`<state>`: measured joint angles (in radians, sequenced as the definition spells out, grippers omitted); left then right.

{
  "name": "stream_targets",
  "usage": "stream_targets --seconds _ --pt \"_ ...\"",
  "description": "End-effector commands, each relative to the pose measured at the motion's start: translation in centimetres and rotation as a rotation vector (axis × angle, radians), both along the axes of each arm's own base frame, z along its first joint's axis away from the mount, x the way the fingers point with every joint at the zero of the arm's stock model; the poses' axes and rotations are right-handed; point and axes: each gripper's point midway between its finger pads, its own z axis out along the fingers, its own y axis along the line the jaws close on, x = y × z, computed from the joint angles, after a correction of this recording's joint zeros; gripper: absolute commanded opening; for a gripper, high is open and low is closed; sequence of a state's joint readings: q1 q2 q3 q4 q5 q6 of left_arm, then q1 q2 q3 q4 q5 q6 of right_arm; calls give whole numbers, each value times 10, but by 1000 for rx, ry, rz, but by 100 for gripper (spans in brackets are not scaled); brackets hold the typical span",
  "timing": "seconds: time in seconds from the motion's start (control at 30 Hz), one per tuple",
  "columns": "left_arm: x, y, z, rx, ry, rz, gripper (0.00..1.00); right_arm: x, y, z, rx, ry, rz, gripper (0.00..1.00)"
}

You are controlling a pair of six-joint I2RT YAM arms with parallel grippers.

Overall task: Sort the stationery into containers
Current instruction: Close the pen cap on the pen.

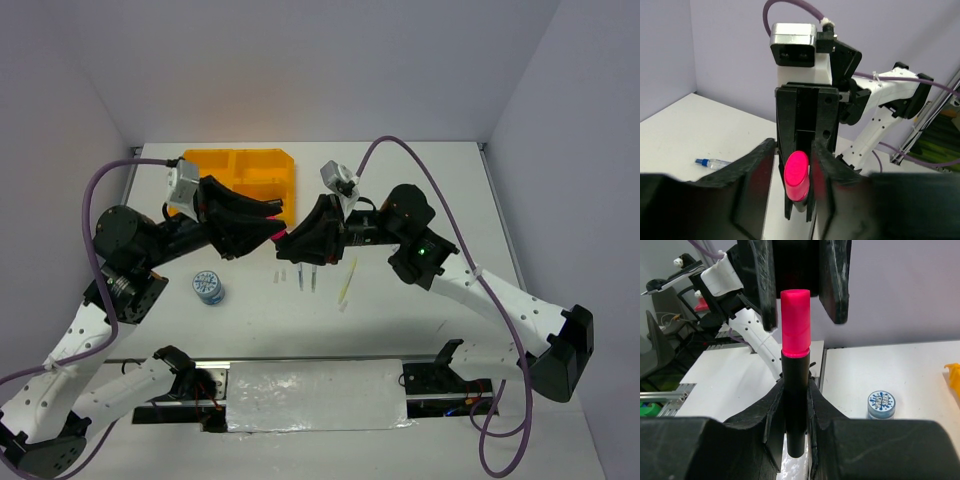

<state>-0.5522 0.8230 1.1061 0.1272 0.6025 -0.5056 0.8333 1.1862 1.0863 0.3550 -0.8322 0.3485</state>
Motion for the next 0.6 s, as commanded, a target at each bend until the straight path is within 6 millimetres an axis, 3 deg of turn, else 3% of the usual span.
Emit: stream_targets --seconds 0.0,0.03,0.07,0.23,0.37,0.57 --pt "-6 -1 1 -10 -8 -31 45 -12 -9 33 74 -72 22 0" --pt "-5 -1 0 -7 -5 -29 38 -11 -9 34 75 -74 22 0" --pt "-4 -3 -3 1 4 -35 25 -11 -8 36 76 -76 21 0" --pt "1 -5 -12 9 52 -28 0 -8 -7 50 100 -100 3 0" --pt "12 -6 -23 -4 141 10 0 3 -5 59 121 -128 -49 0" --pt "33 -9 -57 12 340 70 0 18 2 73 136 -181 -102 0"
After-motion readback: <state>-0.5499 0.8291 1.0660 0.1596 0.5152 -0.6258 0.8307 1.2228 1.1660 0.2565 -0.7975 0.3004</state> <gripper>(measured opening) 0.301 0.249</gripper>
